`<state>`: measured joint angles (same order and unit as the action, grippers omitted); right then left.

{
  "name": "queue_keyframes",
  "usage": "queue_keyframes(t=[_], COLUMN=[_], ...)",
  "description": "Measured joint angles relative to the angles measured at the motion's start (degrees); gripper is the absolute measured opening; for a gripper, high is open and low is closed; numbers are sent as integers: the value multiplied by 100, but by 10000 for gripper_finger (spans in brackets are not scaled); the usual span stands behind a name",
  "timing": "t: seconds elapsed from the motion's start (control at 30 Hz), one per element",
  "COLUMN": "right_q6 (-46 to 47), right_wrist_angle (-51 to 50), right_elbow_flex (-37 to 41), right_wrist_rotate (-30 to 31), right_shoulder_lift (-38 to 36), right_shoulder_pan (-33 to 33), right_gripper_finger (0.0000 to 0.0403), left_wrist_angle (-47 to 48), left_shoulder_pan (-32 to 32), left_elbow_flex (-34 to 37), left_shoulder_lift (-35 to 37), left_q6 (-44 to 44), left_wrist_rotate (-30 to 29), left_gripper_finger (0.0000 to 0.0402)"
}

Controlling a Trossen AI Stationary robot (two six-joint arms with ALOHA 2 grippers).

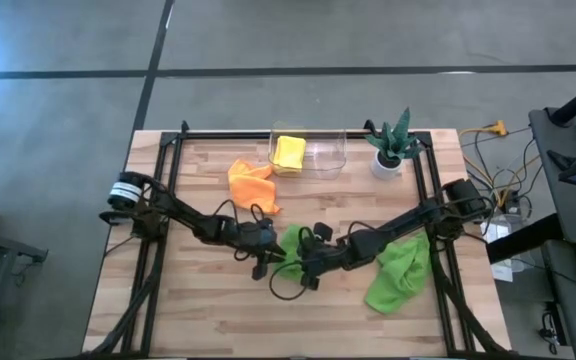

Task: Fold microfiber towels
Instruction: Fold the left green microfiber towel

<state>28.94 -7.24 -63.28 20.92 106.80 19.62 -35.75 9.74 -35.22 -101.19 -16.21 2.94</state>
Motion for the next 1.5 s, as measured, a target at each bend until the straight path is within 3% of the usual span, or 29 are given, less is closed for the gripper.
queue_keyframes(t=[0.37, 0.73, 1.5], right_q6=[-25, -27, -5], right_wrist_angle=[76, 9, -5], right_elbow_flex=[-116, -419, -549], right_wrist_rotate=[-334, -1007, -1341], right_shoulder_lift=[137, 609, 346], right_shoulder_pan=[86, 151, 149], right_gripper_finger=[136, 16, 9], left_wrist_angle=[-29, -24, -17], left_shoulder_pan=[-23, -52, -76], left_elbow_flex=[-42, -50, -46], left_shoulder_lift=[7, 9, 16], left_q6=[7, 0, -289], left_wrist_rotate=[4, 9, 39], left_gripper_finger=[81, 81, 81])
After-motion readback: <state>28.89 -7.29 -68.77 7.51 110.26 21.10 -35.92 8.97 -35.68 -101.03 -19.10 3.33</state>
